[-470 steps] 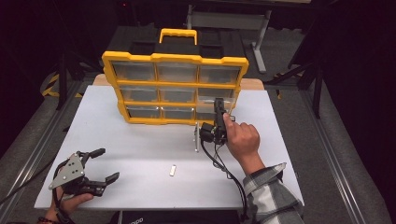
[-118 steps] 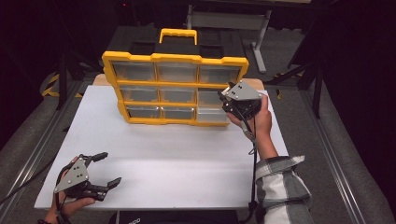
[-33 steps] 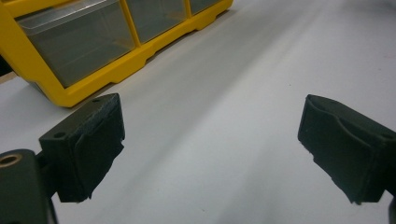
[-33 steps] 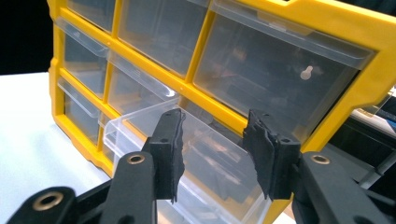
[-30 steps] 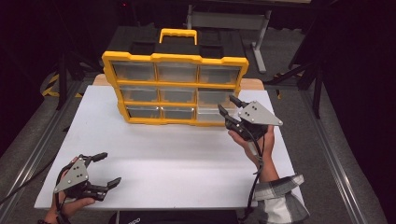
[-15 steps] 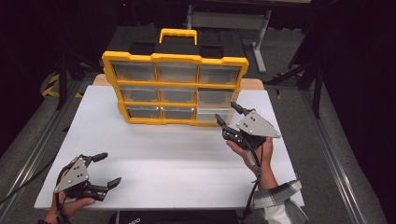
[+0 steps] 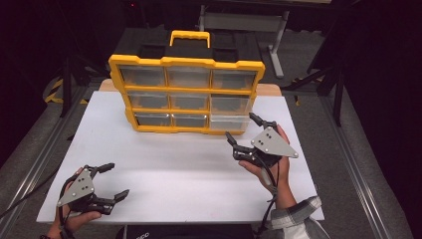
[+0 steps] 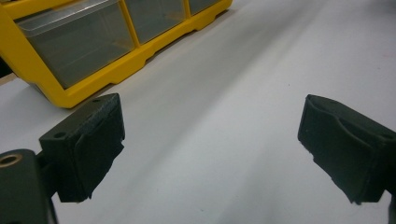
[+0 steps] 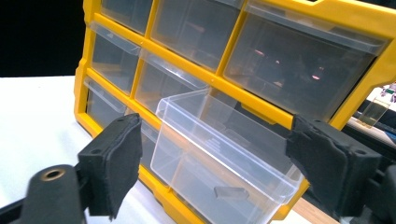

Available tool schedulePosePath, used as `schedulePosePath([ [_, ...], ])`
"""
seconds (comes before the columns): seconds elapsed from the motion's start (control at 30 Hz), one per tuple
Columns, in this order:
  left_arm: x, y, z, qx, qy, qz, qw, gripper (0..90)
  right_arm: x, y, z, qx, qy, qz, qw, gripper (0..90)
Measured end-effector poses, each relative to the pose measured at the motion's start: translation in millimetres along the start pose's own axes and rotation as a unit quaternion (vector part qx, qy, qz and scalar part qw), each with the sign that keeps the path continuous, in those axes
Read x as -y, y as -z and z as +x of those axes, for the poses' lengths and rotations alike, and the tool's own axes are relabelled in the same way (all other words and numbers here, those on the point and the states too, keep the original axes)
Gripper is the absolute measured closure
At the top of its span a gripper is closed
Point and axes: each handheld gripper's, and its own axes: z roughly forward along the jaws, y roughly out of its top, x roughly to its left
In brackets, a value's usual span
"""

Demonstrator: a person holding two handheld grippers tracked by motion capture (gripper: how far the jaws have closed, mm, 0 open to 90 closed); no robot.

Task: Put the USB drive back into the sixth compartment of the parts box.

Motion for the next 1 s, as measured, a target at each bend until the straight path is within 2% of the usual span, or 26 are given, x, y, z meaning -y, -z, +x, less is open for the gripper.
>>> schedulePosePath([
  [0.3, 0.1, 0.2, 0.2, 0.000, -0.001, 0.000, 1.0000, 8.2, 6.4, 2.6, 5.8, -0.010, 0.003, 0.003, 0.9999, 14.7],
  [0.43, 0.2, 0.2, 0.4, 0.000, 0.000, 0.000, 1.0000, 8.1, 9.6, 4.7, 8.5, -0.014, 0.003, -0.005, 0.9999, 13.1],
  [0.67, 0.3, 0.1, 0.4, 0.000, -0.002, 0.002, 1.0000, 8.0, 15.5, 7.7, 12.8, -0.014, 0.011, 0.001, 0.9998, 14.2],
  [1.0, 0.5, -0.3, 0.3, 0.001, -0.003, 0.003, 1.0000, 8.0, 26.6, 12.1, 15.9, -0.026, 0.004, 0.004, 0.9997, 16.3],
])
